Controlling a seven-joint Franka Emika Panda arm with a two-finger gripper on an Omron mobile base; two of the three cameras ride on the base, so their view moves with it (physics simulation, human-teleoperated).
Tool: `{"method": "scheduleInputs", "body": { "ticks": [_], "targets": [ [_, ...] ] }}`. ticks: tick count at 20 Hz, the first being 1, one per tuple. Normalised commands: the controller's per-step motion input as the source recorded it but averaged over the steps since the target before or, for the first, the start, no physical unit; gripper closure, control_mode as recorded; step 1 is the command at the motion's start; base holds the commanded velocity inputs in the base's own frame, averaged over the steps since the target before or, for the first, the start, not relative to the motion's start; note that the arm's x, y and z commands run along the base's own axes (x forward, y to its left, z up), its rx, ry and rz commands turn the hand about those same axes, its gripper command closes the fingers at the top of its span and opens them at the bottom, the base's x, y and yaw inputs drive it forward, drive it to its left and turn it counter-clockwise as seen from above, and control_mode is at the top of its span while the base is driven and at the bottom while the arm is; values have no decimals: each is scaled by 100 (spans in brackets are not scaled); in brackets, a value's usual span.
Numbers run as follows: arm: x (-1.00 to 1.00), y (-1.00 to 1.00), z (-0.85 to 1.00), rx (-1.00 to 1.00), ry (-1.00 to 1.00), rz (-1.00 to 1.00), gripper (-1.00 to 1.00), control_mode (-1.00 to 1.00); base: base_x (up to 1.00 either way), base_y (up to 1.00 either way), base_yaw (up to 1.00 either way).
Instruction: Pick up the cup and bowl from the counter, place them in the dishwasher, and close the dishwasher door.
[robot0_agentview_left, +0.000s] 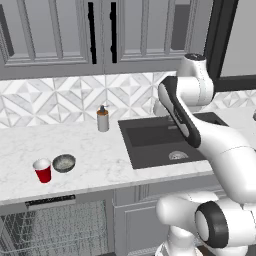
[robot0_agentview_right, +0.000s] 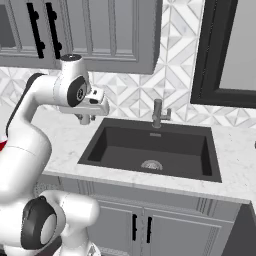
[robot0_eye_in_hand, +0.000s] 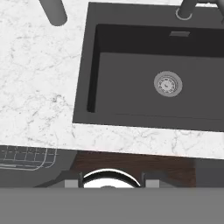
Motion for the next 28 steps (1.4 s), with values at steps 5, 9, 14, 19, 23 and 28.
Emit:
{"method": "scheduleInputs", "body": {
  "ticks": [5, 9, 14, 19, 23, 28],
  "targets": [
    [-27, 0, 0, 0, 0, 0, -100, -100, 0, 0, 0],
    [-67, 6, -2, 0, 0, 4, -100, -100, 0, 0, 0],
    [-70, 7, -5, 0, 0, 3, -100, -100, 0, 0, 0],
    [-55, 0, -5, 0, 0, 0, -100, -100, 0, 0, 0],
    [-14, -9, -21, 0, -1, 14, -100, 100, 7, -11, 11],
    [0, 0, 0, 0, 0, 0, -100, 100, 7, -58, 61]
  ]
}}
